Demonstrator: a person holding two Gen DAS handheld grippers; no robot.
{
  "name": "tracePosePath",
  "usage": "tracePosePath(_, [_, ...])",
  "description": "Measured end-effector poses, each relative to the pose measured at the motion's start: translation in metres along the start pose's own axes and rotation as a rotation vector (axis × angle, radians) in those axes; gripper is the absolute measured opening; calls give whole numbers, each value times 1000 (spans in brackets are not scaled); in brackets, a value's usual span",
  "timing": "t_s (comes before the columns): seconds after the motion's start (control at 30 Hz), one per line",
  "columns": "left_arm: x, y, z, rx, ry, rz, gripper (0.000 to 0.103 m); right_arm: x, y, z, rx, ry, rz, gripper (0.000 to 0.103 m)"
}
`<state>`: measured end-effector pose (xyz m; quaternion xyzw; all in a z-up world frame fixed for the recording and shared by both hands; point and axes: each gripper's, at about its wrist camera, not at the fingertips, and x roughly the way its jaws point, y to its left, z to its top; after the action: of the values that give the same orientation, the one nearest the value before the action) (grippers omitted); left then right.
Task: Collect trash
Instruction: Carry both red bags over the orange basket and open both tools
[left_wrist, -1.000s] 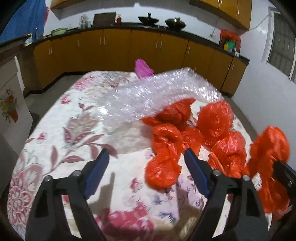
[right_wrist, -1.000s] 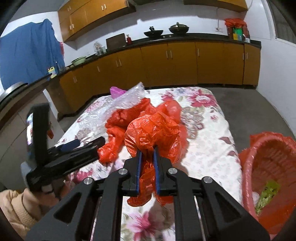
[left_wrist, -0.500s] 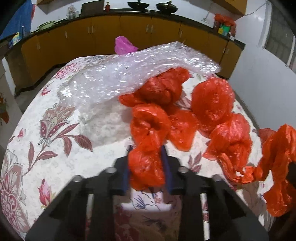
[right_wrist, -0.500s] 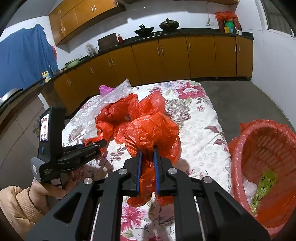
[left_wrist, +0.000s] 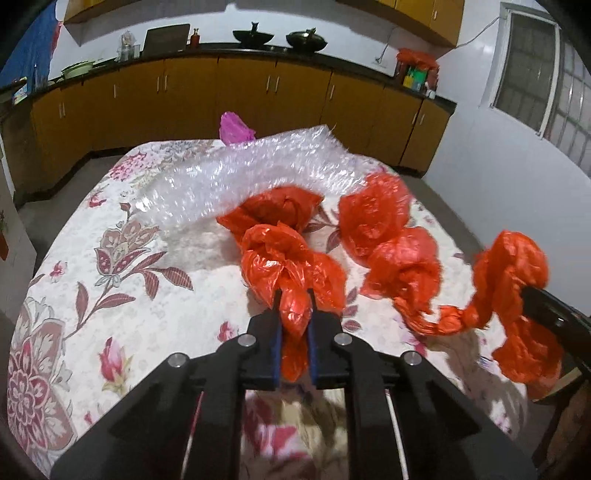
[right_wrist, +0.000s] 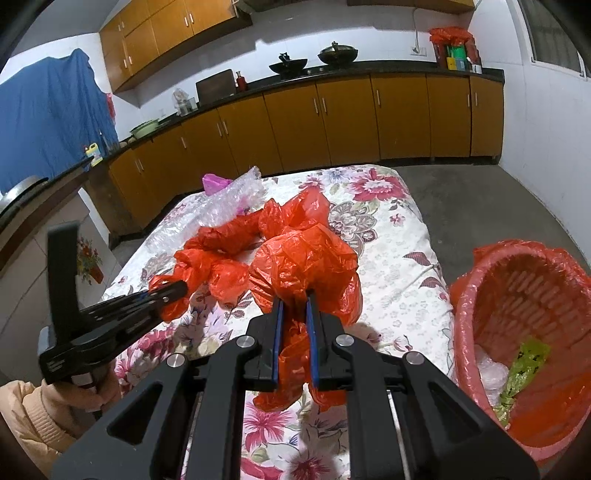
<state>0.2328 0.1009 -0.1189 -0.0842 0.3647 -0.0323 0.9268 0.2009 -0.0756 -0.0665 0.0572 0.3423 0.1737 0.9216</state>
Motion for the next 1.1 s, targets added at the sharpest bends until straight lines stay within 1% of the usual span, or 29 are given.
tracePosePath(0.27, [-44, -13, -9, 30, -52, -52, 10, -18, 1, -1, -5, -23, -5, 12])
tracePosePath(0.6, [-80, -37, -8, 63, -102, -118, 10, -48, -10, -2, 14, -67, -40, 12])
tracePosePath(0.83, [-90, -61, -6, 92, -116, -166, 10, -68, -30, -5, 50, -97, -86, 12])
tracePosePath(1.1, [-91, -102, -5, 156, -119, -237, 10, -91, -69, -11, 120, -129, -166, 12])
